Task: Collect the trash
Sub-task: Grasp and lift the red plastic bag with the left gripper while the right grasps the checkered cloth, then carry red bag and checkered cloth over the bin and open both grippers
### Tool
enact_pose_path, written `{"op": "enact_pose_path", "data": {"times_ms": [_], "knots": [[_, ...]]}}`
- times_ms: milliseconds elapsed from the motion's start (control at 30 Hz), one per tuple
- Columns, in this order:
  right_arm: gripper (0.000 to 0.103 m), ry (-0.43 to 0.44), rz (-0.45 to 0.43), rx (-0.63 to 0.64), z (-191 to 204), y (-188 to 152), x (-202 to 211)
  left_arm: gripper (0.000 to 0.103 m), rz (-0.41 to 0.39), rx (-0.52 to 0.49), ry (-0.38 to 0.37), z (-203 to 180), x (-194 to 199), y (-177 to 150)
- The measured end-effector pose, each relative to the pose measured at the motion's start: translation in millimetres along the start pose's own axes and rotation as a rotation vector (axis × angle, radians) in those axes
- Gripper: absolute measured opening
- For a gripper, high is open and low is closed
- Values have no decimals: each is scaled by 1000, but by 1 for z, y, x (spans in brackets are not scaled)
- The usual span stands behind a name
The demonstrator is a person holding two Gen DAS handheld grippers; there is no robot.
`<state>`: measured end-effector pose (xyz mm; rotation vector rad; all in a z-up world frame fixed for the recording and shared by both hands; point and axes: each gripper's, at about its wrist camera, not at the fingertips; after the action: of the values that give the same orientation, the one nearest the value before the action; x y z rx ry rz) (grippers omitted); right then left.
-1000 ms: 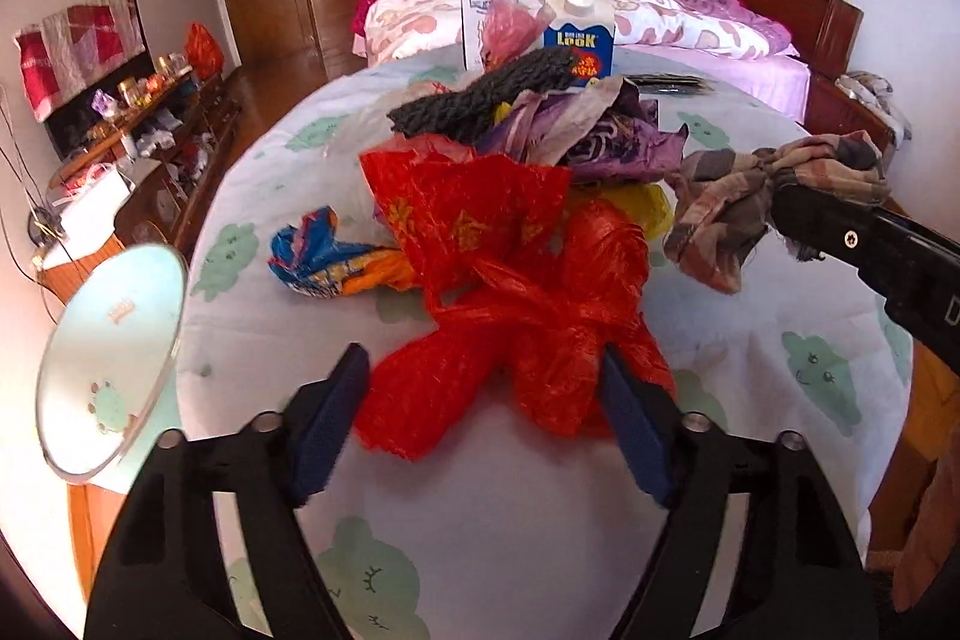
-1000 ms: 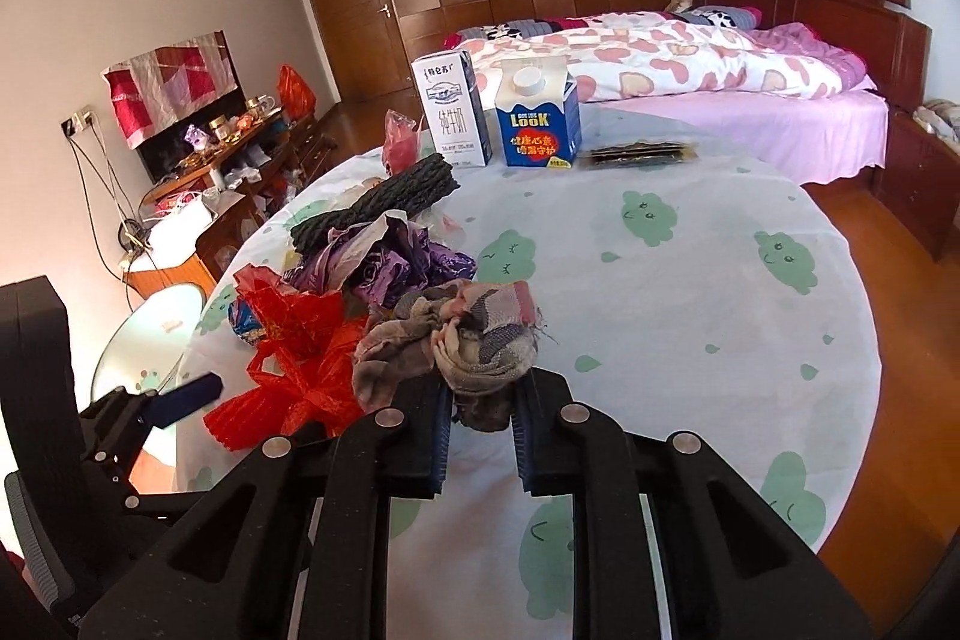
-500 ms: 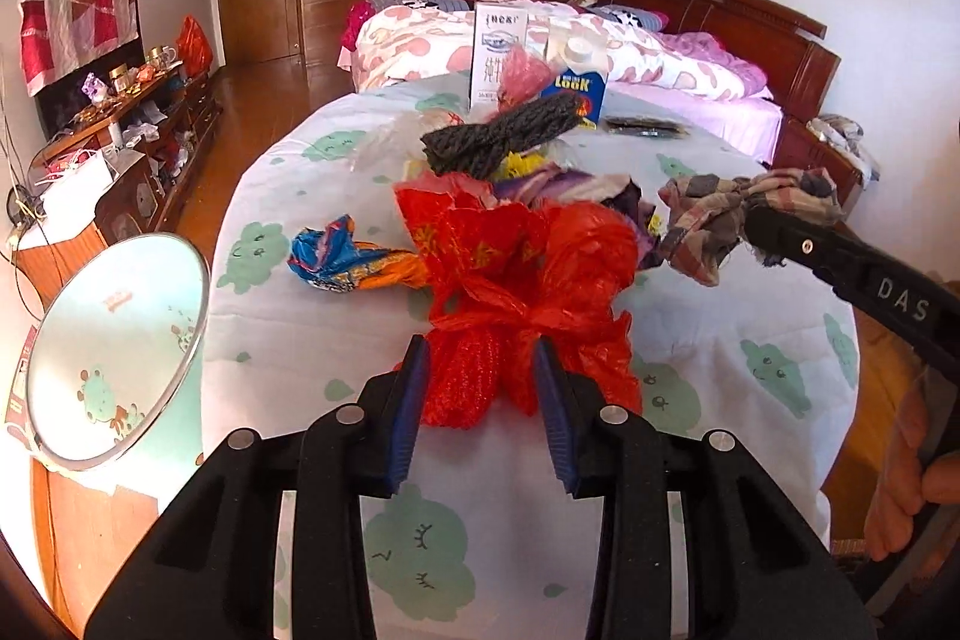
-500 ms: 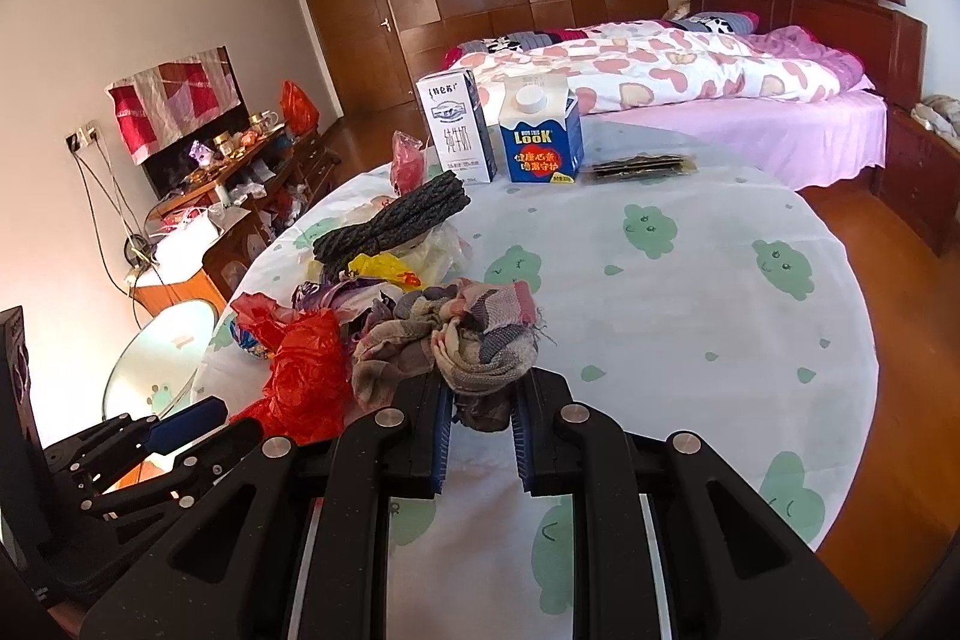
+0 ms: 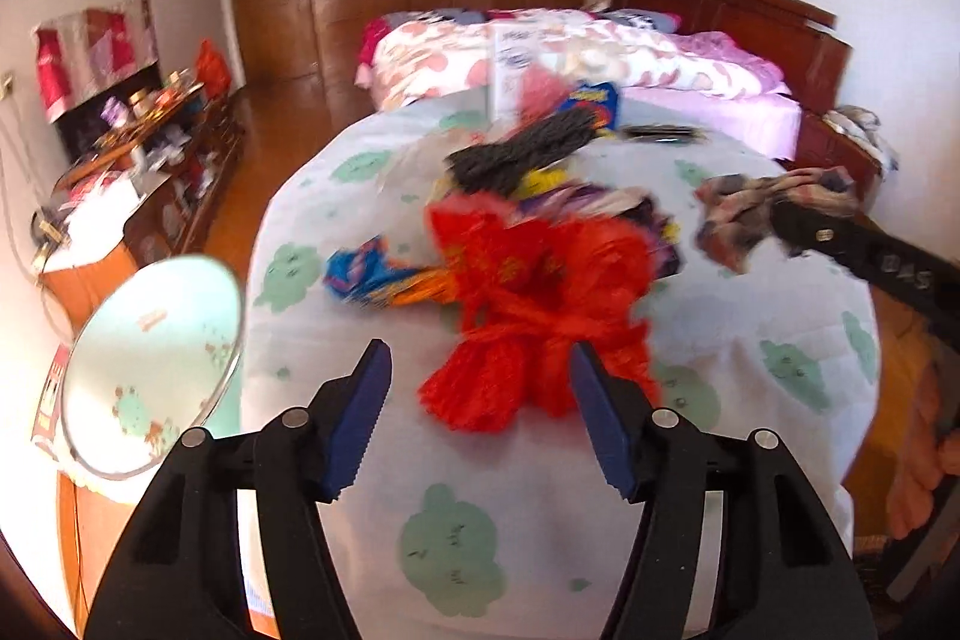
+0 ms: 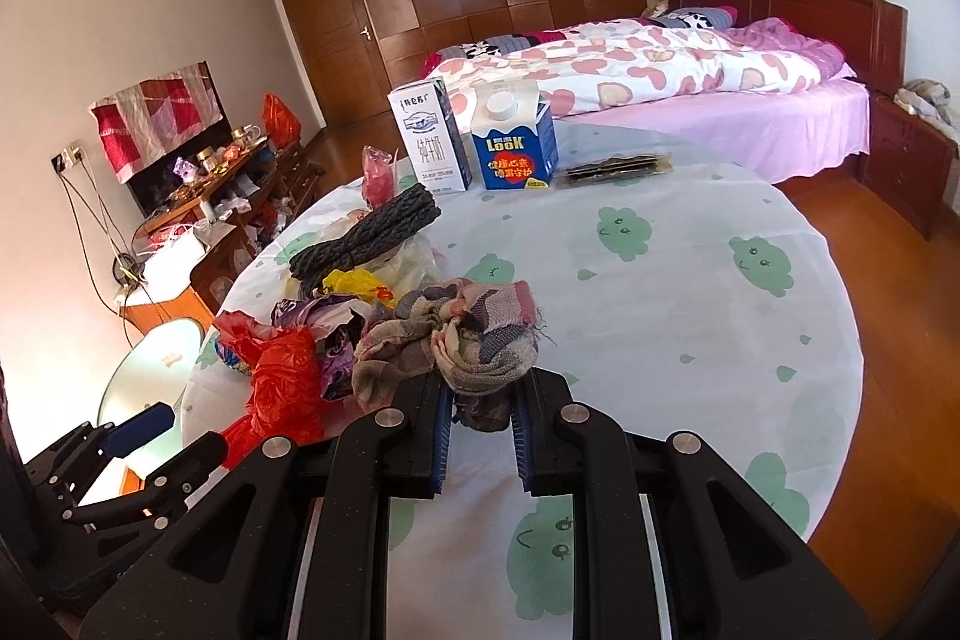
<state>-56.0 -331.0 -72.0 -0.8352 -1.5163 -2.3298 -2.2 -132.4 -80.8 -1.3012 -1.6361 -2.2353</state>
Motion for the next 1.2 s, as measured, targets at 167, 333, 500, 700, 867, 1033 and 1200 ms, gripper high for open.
{"op": "enact_pose_path", "data": {"times_ms": [167, 333, 500, 700, 867, 1033, 1200], "knots": [[18, -12, -5, -15, -3, 2, 1, 61, 53, -42, -86, -28, -20, 7], [18, -14, -23, -2, 0, 2, 4, 33, 114, -15, -89, -30, -42, 2], [18, -32, -71, 25, 6, 0, 10, 26, 15, -22, -79, -23, -15, 7], [18, -45, -143, 46, 17, -2, 20, 26, -105, 19, -31, 0, 23, 14], [18, -36, -164, 105, 39, -7, 22, 27, -116, 97, 79, 34, 34, 11], [18, 21, -169, 182, 71, -13, 21, 27, -94, 183, 178, 74, 40, -1], [18, 64, -174, 249, 105, -14, 15, 27, -70, 262, 235, 110, 39, -10]]}}
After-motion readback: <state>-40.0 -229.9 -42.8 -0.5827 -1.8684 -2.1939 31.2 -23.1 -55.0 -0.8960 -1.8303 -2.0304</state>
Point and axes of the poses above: each gripper's, at about its wrist camera, not at the fingertips, and x roughly against the way its jaws point, z to its left, y to its top, and after that the axes turned 4 degrees about -x, right-handed
